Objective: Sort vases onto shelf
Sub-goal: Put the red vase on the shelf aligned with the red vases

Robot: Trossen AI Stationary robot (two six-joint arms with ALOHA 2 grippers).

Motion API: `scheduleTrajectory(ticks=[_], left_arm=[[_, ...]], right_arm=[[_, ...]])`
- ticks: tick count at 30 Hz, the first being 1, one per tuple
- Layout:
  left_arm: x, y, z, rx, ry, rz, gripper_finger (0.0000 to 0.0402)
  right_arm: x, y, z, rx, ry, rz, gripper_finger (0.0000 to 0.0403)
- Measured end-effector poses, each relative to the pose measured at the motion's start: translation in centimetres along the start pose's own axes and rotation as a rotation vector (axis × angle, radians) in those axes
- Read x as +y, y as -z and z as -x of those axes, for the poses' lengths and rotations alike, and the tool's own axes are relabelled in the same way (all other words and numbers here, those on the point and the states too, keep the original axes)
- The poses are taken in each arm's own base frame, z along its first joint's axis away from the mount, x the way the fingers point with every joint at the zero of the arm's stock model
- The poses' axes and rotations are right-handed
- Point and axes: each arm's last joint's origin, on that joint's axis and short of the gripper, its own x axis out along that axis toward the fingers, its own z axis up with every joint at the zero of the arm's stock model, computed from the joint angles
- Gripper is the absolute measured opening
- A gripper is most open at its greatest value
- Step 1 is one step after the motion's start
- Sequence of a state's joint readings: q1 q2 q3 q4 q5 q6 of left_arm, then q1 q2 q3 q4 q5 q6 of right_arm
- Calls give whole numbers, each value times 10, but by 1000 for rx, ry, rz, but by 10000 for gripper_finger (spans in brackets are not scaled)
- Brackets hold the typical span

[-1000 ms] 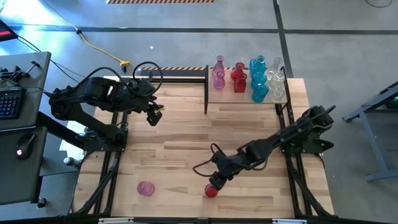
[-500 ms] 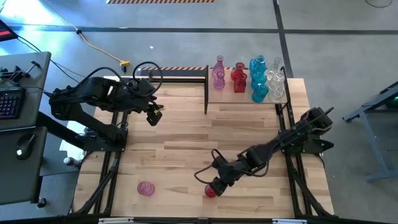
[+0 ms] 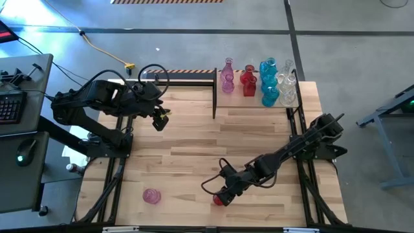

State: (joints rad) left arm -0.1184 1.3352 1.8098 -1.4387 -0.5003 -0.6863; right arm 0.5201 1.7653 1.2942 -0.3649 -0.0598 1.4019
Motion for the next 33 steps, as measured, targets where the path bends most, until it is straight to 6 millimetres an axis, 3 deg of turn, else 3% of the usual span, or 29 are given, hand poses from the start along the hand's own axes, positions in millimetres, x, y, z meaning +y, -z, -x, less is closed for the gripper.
scheduleTrajectory(ticks=[16,27,33], left_arm=[[0,0,0,0,0,1,211],[0,0,0,0,0,-1,211],[0,0,0,0,0,-1,211]], right_arm=[[-5,2,-10,7,36,-59,110],[-4,2,-9,0,36,-63,13],[-8,2,-11,4,68,-83,4]])
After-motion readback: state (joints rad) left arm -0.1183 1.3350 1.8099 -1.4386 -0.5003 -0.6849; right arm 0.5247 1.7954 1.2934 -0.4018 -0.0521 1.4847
